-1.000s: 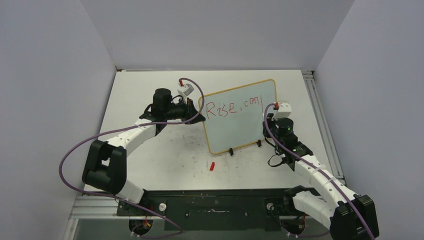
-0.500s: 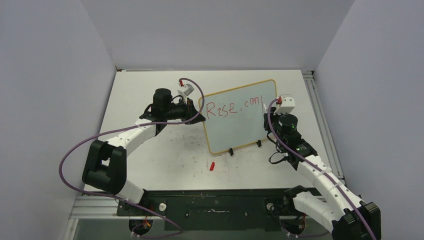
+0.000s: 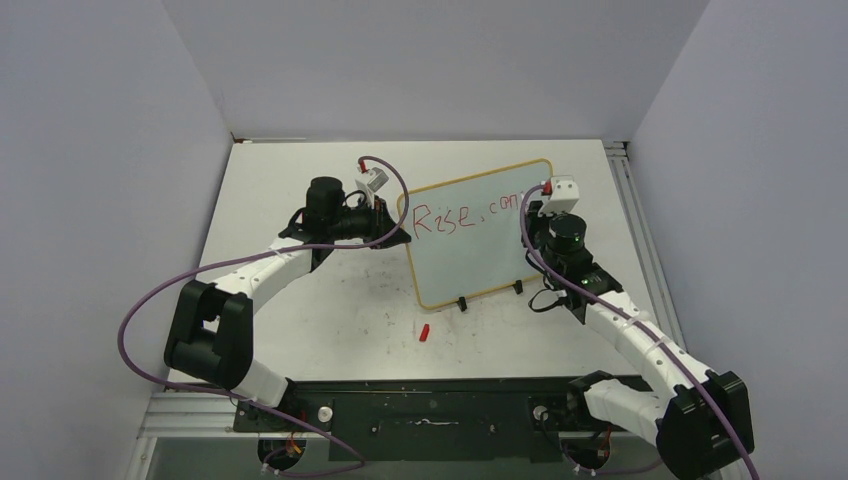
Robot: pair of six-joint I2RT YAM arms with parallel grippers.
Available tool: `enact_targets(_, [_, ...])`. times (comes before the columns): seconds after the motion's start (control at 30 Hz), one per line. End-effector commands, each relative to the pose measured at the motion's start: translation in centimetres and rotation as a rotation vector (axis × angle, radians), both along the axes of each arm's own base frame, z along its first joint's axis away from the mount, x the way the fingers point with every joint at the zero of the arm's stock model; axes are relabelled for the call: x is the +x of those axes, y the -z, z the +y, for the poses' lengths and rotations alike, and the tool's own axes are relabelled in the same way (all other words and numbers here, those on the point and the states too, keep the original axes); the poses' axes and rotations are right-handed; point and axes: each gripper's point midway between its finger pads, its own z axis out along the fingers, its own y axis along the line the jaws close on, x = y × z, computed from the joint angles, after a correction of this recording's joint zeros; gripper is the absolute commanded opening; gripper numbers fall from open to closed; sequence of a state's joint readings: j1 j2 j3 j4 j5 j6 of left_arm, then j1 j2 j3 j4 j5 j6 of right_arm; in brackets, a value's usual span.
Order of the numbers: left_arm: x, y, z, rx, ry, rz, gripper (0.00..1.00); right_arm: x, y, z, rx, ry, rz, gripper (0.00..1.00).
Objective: Write a sentence on the whiteboard
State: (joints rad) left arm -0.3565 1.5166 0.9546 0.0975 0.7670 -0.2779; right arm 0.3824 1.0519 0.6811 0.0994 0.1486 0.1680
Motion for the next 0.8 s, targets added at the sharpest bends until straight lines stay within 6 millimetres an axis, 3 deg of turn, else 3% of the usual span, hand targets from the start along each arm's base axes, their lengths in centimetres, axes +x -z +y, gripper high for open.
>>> enact_targets(0.0, [0.7, -3.2, -0.2, -0.020, 0.005, -0.107, 0.00, 1.2, -3.8, 0.5, 0.023, -0.005, -0.112, 0.05])
enact_targets(0.77, [0.7, -3.3, -0.2, -0.020, 0.006, -0.109, 0.00, 1.2, -1.7, 1.2, -0.003, -0.045, -0.058, 0.05])
